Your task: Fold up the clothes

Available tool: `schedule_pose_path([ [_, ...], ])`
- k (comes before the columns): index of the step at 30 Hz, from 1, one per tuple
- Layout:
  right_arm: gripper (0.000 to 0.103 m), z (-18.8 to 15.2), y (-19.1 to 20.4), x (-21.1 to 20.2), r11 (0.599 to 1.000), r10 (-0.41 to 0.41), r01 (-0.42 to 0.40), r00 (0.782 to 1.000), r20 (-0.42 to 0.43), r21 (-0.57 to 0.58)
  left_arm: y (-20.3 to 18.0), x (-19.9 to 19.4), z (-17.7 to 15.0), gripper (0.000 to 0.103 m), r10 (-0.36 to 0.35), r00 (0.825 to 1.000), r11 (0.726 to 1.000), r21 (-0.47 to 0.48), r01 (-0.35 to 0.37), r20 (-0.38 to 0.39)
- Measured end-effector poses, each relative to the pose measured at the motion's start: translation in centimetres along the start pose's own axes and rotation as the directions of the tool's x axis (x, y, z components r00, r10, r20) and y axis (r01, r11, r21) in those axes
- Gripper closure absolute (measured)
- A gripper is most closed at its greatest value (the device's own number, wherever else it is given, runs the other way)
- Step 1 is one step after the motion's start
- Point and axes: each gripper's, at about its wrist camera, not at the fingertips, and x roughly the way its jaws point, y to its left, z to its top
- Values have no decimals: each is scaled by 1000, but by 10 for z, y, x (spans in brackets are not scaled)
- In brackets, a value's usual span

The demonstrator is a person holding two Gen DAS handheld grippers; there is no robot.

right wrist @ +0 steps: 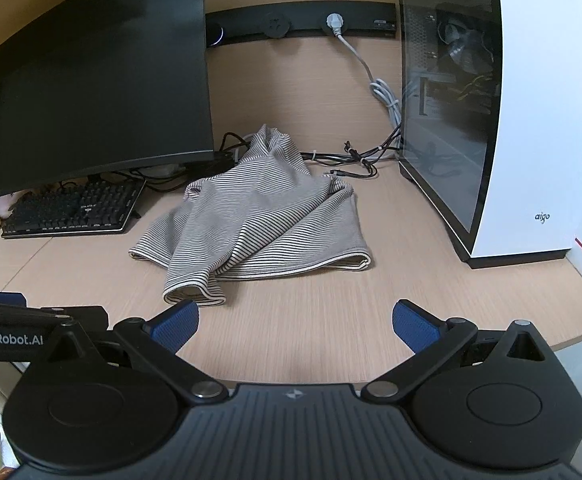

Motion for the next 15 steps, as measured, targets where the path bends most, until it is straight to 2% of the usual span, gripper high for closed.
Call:
schedule_pose_path([
  [15,0,3,1,-1,1000,1,-1,1000,-17,-13,1,3,4,0,5,1000,1000,-11,-5,-20],
])
